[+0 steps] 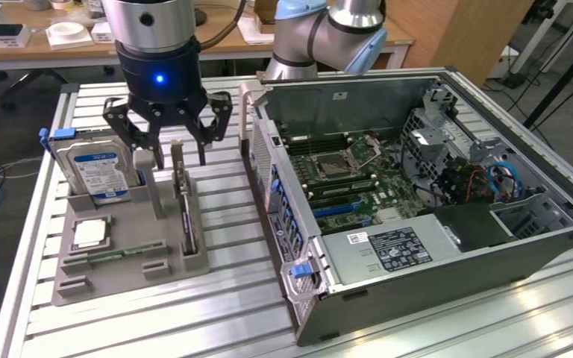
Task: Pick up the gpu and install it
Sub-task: 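Pick up the gpu and move the gpu toward the slot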
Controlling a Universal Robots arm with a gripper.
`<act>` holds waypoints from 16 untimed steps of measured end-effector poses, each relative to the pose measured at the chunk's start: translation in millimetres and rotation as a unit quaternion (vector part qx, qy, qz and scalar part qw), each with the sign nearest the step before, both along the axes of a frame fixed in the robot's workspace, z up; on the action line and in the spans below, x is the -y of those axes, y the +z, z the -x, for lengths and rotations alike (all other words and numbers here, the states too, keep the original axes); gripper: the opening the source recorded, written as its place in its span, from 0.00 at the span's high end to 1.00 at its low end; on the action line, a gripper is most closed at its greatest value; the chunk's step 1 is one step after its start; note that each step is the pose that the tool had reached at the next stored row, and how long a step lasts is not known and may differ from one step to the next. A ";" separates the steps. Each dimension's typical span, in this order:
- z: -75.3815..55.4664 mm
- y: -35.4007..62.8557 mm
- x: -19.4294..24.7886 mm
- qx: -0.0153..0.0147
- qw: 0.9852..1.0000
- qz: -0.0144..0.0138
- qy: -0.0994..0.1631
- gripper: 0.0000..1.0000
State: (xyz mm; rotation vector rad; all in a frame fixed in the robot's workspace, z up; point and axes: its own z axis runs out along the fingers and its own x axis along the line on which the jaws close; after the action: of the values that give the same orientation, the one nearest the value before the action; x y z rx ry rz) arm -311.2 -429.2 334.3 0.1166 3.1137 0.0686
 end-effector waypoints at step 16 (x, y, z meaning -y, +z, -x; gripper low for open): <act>0.0 -9.7 0.4 0.000 1.000 0.000 0.000 0.41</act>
State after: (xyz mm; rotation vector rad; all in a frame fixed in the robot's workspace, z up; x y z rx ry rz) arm -311.2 -429.6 324.6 0.1166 3.1136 0.0685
